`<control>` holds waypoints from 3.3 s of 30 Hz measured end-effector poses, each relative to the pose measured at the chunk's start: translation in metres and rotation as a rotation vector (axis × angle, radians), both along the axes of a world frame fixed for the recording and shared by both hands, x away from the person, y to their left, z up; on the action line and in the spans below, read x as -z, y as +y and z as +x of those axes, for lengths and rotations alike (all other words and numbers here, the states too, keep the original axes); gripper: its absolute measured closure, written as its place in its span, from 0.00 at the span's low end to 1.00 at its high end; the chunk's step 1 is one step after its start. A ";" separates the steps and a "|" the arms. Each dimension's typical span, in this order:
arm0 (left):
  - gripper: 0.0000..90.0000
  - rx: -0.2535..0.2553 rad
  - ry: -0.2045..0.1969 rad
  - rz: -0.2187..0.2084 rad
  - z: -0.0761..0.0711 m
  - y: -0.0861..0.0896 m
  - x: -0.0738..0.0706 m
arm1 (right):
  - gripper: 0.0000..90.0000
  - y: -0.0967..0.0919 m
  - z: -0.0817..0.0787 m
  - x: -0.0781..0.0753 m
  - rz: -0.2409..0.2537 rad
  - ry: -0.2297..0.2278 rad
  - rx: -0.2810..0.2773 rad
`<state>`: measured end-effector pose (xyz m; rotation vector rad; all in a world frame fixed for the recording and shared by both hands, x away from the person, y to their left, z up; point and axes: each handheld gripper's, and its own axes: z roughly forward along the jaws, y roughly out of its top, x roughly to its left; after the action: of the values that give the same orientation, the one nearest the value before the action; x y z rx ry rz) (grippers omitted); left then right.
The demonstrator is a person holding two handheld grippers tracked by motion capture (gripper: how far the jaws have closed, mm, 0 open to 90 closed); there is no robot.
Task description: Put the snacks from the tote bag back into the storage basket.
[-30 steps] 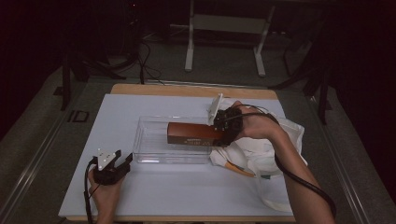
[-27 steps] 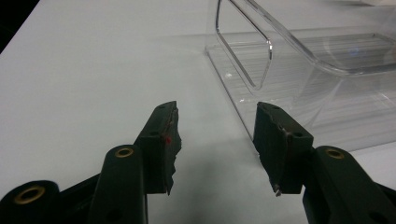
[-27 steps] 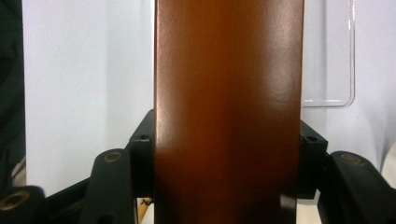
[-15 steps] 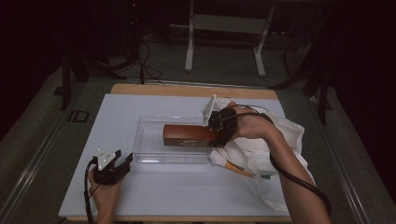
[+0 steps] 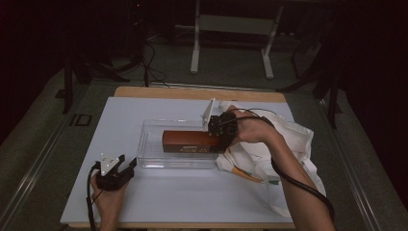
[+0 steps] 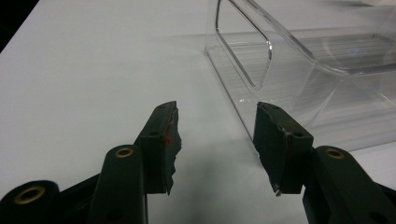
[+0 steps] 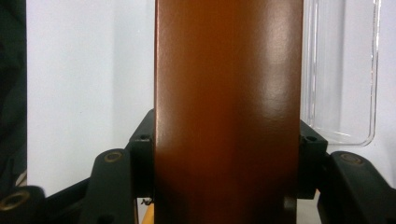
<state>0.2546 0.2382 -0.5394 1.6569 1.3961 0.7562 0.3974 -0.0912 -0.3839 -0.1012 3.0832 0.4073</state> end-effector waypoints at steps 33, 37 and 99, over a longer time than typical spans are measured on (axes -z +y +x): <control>0.56 0.001 0.001 -0.002 0.000 0.000 0.000 | 0.47 0.028 0.003 0.019 -0.082 0.025 -0.010; 0.56 0.002 0.001 -0.002 0.000 0.000 0.000 | 0.47 0.032 0.004 0.023 -0.090 0.027 -0.012; 0.56 0.004 0.000 0.000 0.000 0.000 0.000 | 0.39 0.044 0.003 0.032 -0.093 0.053 0.010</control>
<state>0.2545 0.2384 -0.5393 1.6589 1.3926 0.7540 0.4006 -0.0477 -0.4163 -0.0784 3.1530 0.2711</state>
